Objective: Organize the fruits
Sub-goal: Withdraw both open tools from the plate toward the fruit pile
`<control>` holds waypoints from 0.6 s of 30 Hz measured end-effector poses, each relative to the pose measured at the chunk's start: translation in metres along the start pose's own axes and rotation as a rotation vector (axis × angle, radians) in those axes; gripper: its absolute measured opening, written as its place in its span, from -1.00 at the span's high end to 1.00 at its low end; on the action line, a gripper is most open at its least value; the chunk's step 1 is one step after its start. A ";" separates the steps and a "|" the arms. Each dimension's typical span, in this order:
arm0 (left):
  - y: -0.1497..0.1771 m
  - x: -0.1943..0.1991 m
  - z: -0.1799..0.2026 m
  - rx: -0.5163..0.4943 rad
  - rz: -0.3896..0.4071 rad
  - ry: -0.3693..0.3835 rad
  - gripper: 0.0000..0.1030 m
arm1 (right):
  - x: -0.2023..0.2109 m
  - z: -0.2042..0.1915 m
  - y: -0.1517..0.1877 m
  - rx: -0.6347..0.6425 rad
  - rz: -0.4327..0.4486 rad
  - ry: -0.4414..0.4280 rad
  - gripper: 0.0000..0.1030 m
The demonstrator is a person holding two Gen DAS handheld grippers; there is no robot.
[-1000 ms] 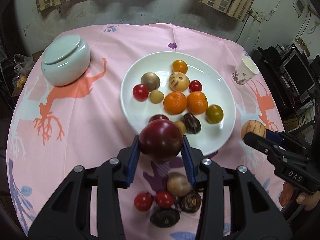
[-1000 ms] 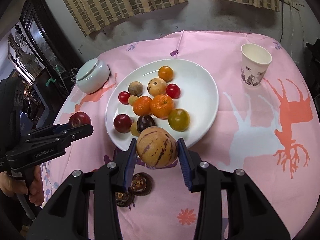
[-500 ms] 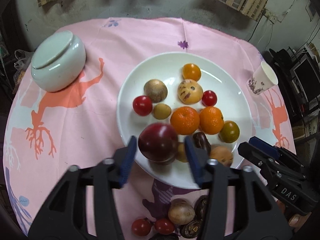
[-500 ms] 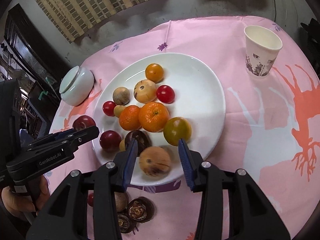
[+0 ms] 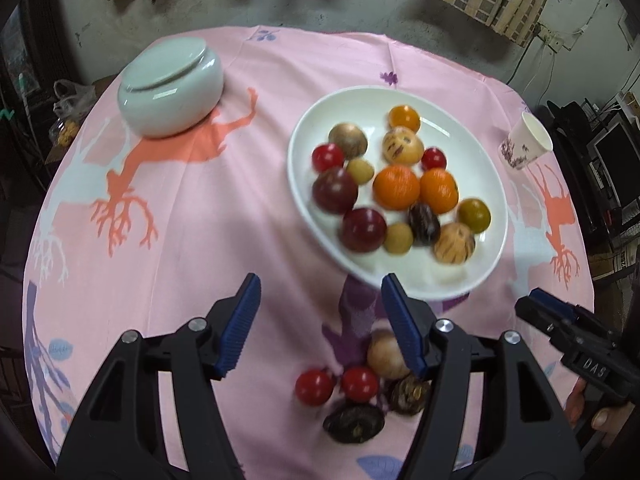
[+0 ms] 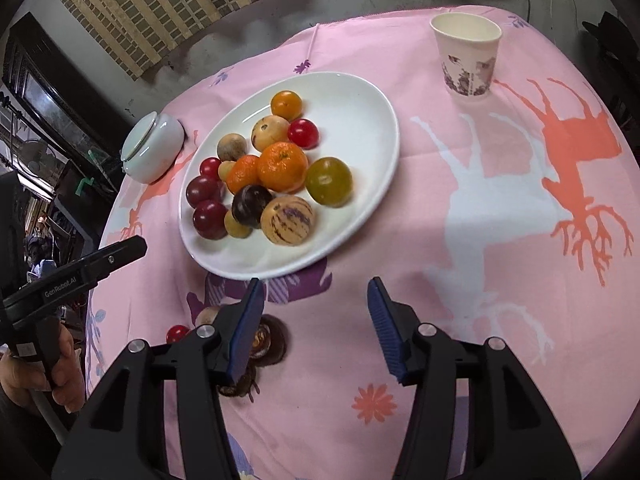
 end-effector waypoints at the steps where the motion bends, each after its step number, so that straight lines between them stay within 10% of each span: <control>1: 0.008 0.003 -0.002 0.004 -0.012 -0.005 -0.25 | 0.004 0.001 0.003 -0.002 -0.004 0.003 -0.08; 18: 0.094 0.052 -0.004 0.024 -0.090 -0.001 -0.27 | 0.062 -0.002 0.051 -0.004 -0.010 0.019 -0.21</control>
Point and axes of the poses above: each gripper's, at about its wrist camera, not at the fingertips, and x roughly against the way its jaws point, z to its right, y to its underside, the point moved 4 cm from there along -x, roughly the way its jaws point, and after that the axes turned 14 degrees about z, right-handed, at the moved point
